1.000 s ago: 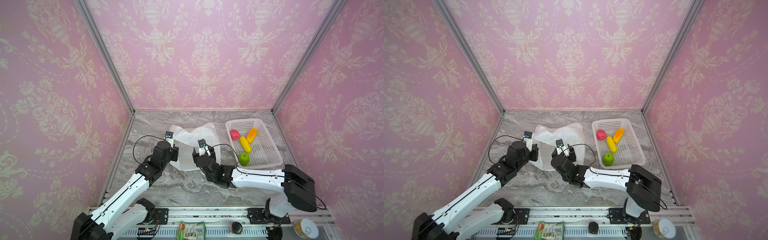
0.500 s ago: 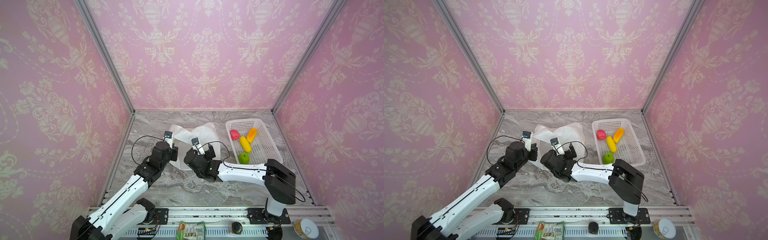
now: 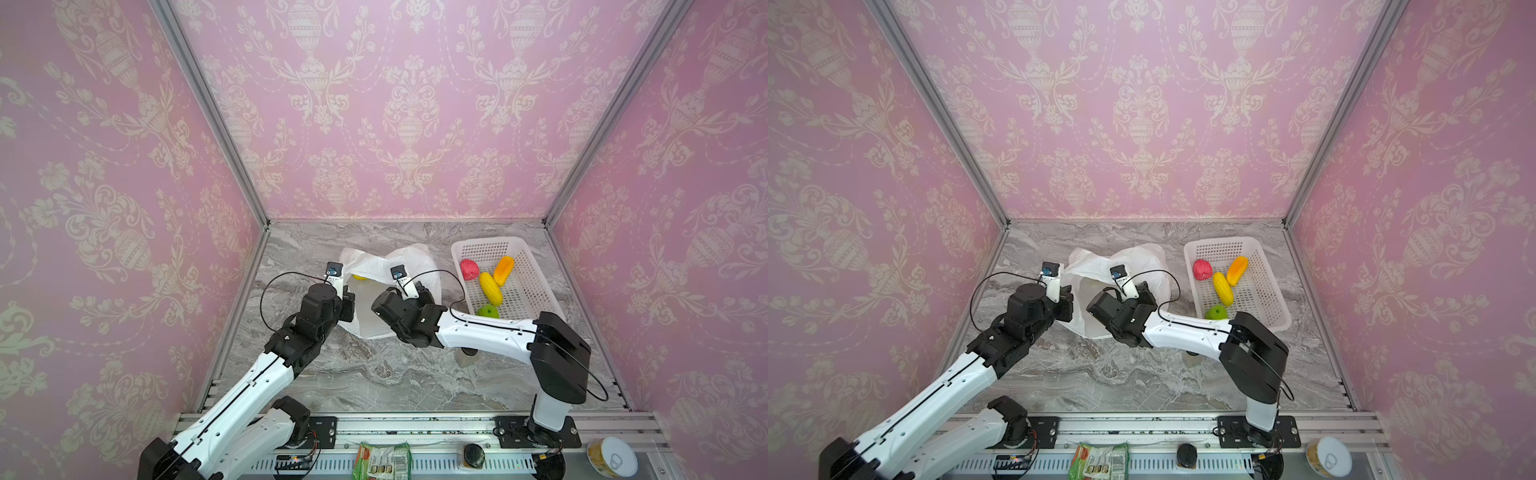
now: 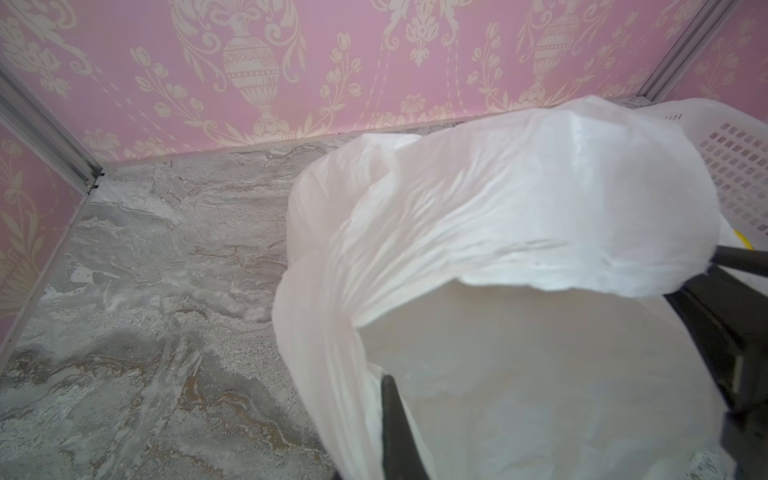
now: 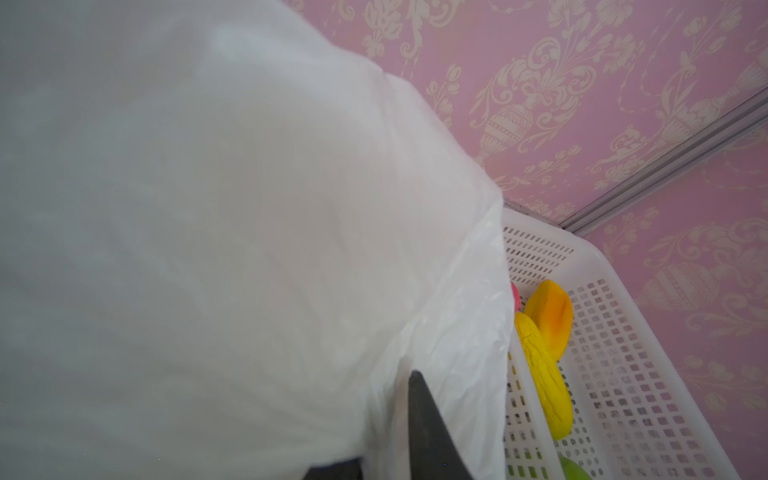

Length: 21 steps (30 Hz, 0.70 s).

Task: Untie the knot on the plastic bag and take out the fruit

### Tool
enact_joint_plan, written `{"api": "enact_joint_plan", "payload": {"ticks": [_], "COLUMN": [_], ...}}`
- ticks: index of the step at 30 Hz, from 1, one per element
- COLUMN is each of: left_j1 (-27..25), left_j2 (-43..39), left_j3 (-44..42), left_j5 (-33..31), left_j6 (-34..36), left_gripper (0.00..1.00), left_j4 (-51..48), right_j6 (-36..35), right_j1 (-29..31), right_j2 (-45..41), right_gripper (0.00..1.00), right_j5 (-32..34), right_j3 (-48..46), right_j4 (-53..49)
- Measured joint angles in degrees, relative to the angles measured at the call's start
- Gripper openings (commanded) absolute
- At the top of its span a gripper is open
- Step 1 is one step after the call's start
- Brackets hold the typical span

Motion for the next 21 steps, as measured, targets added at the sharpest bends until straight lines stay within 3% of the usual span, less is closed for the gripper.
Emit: {"api": "enact_joint_plan", "payload": {"ticks": [7, 13, 14, 16, 17, 21], "left_j1": [0.0, -0.1, -0.1, -0.1, -0.1, -0.1], "left_j2": [0.0, 0.0, 0.0, 0.0, 0.0, 0.0], "left_j3": [0.0, 0.0, 0.0, 0.0, 0.0, 0.0], "left_j5": [0.0, 0.5, 0.5, 0.5, 0.5, 0.5], "left_j6": [0.0, 0.0, 0.0, 0.0, 0.0, 0.0], "left_gripper": [0.0, 0.0, 0.0, 0.0, 0.0, 0.0], "left_j4": [0.0, 0.1, 0.1, 0.1, 0.0, 0.0], "right_j6": [-0.6, -0.3, -0.3, 0.0, -0.1, -0.8], "right_j1": [-5.9, -13.0, -13.7, -14.8, -15.1, -15.1], "right_j2": [-16.2, -19.9, -19.8, -19.6, -19.5, -19.5], "right_gripper": [0.08, 0.1, 0.17, 0.42, 0.49, 0.65], "right_j5": [-14.3, -24.7, -25.5, -26.6, -26.8, -29.1], "right_j3": [-0.9, -2.5, -2.5, -2.5, -2.5, -2.4], "right_j4": [-0.9, -4.4, -5.4, -6.6, -7.2, -8.9]}}
